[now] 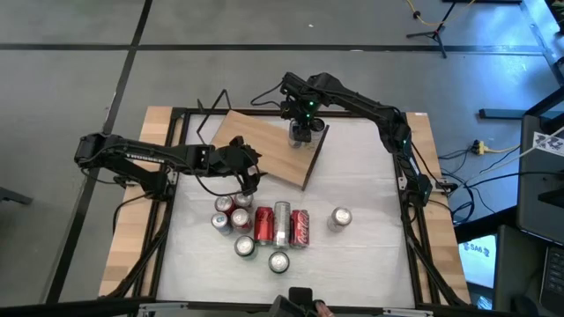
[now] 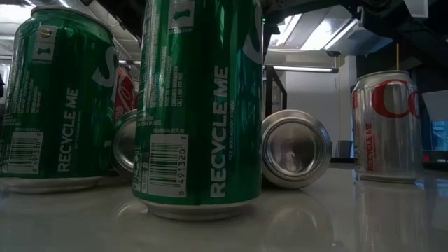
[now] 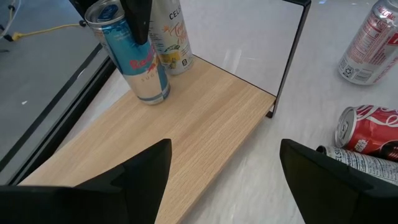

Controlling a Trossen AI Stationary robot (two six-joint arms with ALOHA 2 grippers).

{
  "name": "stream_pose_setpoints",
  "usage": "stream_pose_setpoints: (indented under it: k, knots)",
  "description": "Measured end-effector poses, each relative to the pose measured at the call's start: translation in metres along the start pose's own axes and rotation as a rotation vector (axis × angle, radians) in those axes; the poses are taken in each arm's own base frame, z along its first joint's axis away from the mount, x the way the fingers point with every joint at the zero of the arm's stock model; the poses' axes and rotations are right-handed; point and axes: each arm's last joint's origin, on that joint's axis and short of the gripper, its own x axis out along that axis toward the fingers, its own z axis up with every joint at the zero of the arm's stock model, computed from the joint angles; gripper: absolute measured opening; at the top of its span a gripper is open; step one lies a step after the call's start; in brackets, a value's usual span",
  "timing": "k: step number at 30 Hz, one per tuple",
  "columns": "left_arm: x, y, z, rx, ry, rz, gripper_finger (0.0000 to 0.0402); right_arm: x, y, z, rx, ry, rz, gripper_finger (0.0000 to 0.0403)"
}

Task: Place canned beverage on shelf
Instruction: Put the right blue soda can on the shelf

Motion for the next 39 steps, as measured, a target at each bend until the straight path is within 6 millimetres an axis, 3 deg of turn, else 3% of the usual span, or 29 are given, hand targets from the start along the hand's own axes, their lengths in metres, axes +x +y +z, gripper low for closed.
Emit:
stream_pose_setpoints:
  k: [32, 39]
  knots:
    - [0.0000, 0.0001, 0.0000, 0.000, 0.000, 0.001, 0.0288, 0.0000, -0.0005, -0.0002, -0.004, 0.007, -0.017, 0.0236]
    - [0.0000, 0.0000, 0.0000, 0.000, 0.000, 0.000, 0.0288, -0.0008, -0.0012, -0.0004, -0.007, 0.016, -0.043, 0.0300]
